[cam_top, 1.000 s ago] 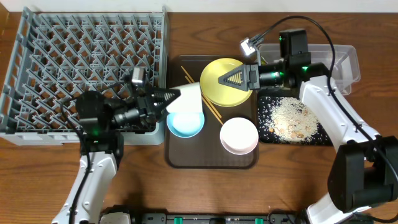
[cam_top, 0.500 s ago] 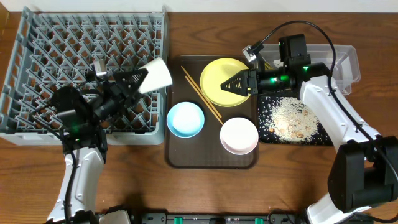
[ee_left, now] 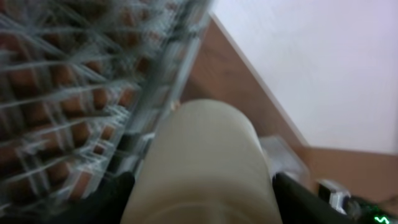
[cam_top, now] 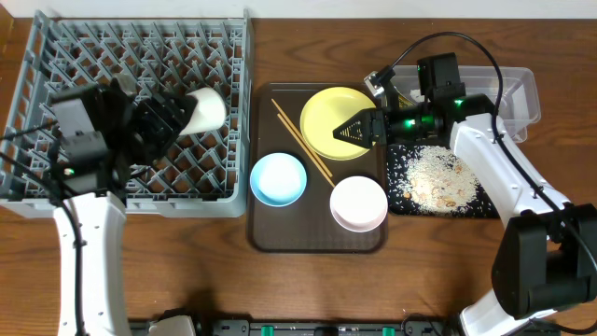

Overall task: Sort waste into correct bins and load items into the dishwasher
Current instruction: 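Carry the white cup left and place it in the dish rack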

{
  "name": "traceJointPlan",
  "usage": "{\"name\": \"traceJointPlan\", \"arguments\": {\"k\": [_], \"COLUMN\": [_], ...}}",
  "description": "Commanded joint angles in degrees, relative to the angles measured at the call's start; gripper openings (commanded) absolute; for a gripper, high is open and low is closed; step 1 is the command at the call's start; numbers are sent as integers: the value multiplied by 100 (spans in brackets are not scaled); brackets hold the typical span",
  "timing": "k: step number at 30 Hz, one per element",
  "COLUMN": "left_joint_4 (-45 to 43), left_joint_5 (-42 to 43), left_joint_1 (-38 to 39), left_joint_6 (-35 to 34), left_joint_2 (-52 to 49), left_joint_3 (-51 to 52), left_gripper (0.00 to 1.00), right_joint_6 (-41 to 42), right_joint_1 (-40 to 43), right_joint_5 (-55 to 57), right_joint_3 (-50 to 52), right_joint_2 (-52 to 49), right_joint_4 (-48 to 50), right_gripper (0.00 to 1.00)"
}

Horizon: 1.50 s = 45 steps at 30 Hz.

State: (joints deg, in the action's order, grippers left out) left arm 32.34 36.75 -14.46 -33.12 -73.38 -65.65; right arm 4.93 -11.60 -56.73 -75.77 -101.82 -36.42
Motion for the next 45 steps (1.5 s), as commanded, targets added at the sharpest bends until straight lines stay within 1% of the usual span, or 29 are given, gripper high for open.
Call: {"name": "traceJointPlan", "arguments": {"k": [1,4,7,10,15,21,28,29,32,35,36,38,39,44,45], "left_joint_4": [964,1617,2037,2293,2721,2828,2682,2691,2699,2673,2664,2684,2697,2809,2833], "left_joint_5": [-1432,-2035,-2339,-2470,-2981,-3407,-3438,-3425,-3379,-3272,-3274,-3272,-3272,-3093,-3023], "left_joint_1": [197,446,754,1029,1381,1596,1596,1596,1596,1596,1596,1593,1593,1596,1596], "left_joint_6": [1193,1416,1543,1556,1550,1486,1488,1488,1488,1491,1491,1488,1491,1528,1537], "left_joint_2": [42,42,-11,-160,-597,-1276,-2009,-2076,-2159,-2142,-2133,-2105,-2081,-1759,-1663], "left_joint_3": [-745,-896,-863,-846,-846,-846,-846,-846,-846,-852,-859,-920,-964,-1342,-1438], "left_gripper": [48,49,49,49,49,49,49,55,68,78,80,91,92,93,93], "right_joint_6": [-142,-138,-140,-140,-144,-247,-245,-245,-245,-245,-245,-245,-245,-240,-238], "right_joint_1": [-48,-48,-48,-48,-48,-48,-48,-48,-48,-48,-48,-48,-48,-48,-48], "right_joint_5": [50,170,168,168,168,168,168,168,168,168,168,166,166,166,173], "right_joint_3": [24,24,24,24,24,24,24,24,24,24,24,24,24,22,20], "right_joint_2": [-52,-52,-52,-52,-52,-52,-52,-52,-52,-52,-52,-52,-52,-52,-52], "right_joint_4": [-9,-48,-68,-72,-131,-238,-240,-238,-238,-238,-238,-234,-221,-173,-168], "right_gripper": [76,76,78,79,79,79,79,79,79,79,79,79,79,78,81]}}
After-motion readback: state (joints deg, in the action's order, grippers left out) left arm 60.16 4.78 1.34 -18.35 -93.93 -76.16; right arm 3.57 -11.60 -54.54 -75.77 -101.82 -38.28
